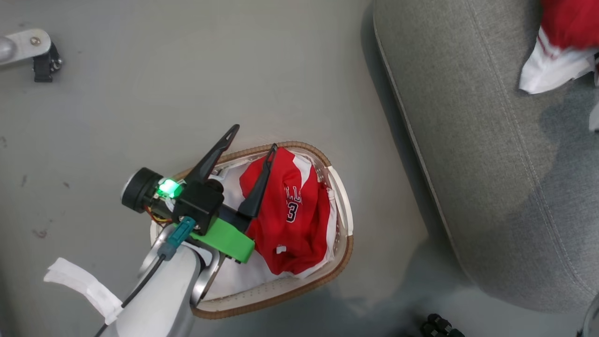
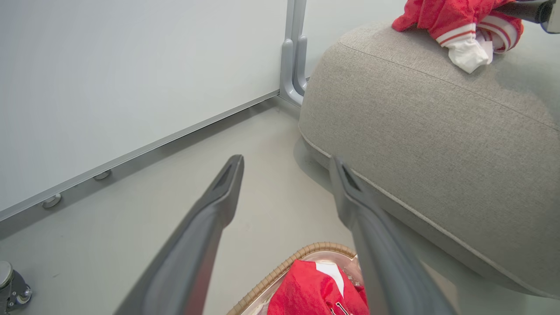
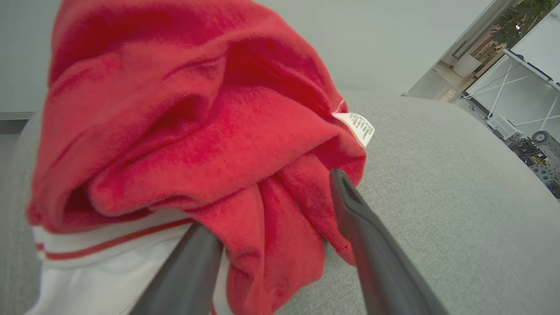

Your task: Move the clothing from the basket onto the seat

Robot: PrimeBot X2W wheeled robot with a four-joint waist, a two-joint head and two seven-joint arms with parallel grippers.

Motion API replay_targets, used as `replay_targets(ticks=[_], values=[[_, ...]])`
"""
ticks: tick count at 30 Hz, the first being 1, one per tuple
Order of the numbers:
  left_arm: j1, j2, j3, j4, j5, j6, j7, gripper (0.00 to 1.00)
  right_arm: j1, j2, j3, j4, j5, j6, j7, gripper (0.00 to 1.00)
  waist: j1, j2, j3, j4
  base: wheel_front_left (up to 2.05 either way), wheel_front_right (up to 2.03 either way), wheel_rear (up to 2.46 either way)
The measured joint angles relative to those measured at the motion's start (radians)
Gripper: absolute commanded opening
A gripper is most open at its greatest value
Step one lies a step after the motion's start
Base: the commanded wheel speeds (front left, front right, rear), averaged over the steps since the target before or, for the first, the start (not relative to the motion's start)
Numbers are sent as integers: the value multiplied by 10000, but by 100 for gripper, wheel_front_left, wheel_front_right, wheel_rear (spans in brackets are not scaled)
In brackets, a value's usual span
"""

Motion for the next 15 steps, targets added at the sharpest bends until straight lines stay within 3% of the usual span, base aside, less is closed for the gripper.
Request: replay_targets(ticks=[6, 15], values=[[389, -336, 257, 316, -4, -6, 0, 100, 1489, 217, 161, -633, 274, 0, 0, 100, 0, 0, -660, 101, 0, 0, 0], [1286, -798, 1143, 713, 56, -6, 0, 100, 3452, 926, 1636, -2065, 1076, 0, 0, 100, -2, 0, -2086, 133, 0, 0, 0]])
